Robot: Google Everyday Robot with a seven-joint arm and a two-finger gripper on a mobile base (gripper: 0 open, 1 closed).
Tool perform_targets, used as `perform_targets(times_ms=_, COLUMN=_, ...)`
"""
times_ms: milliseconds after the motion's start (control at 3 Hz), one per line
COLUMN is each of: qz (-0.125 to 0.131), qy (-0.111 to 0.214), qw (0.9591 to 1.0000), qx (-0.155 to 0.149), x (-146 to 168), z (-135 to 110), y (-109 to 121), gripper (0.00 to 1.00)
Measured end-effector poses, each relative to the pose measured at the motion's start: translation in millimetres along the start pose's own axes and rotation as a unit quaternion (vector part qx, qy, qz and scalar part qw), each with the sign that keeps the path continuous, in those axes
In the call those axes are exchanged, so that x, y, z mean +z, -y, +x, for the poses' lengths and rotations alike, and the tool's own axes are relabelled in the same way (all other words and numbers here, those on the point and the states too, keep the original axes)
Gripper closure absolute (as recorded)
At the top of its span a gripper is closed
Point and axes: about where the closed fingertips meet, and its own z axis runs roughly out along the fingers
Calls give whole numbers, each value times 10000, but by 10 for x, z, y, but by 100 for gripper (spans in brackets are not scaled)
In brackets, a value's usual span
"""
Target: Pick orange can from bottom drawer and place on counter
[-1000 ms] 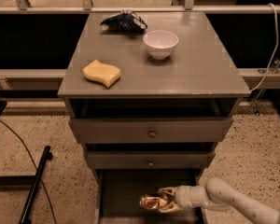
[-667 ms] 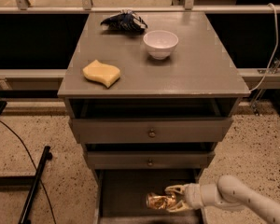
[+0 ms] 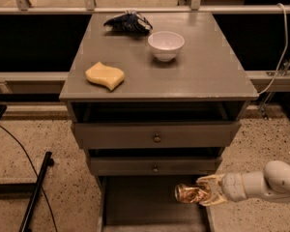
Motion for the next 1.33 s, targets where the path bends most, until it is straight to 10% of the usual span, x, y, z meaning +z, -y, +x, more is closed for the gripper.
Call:
perform_targets(times_ms=333, qz=64, qy=91, qw=9999, qx=-119, x=-750, z=-448, y=227, gripper=100)
perform_targets(times_ms=1000, qz=164, qy=-92, qw=9988, qx=-448, x=-929, z=-698, y=344, gripper=100)
perform_targets(times_ms=1333, qz=441, qy=-387, qw=9928, qx=-1047, x=-1300, z=-1199, y=458, gripper=100)
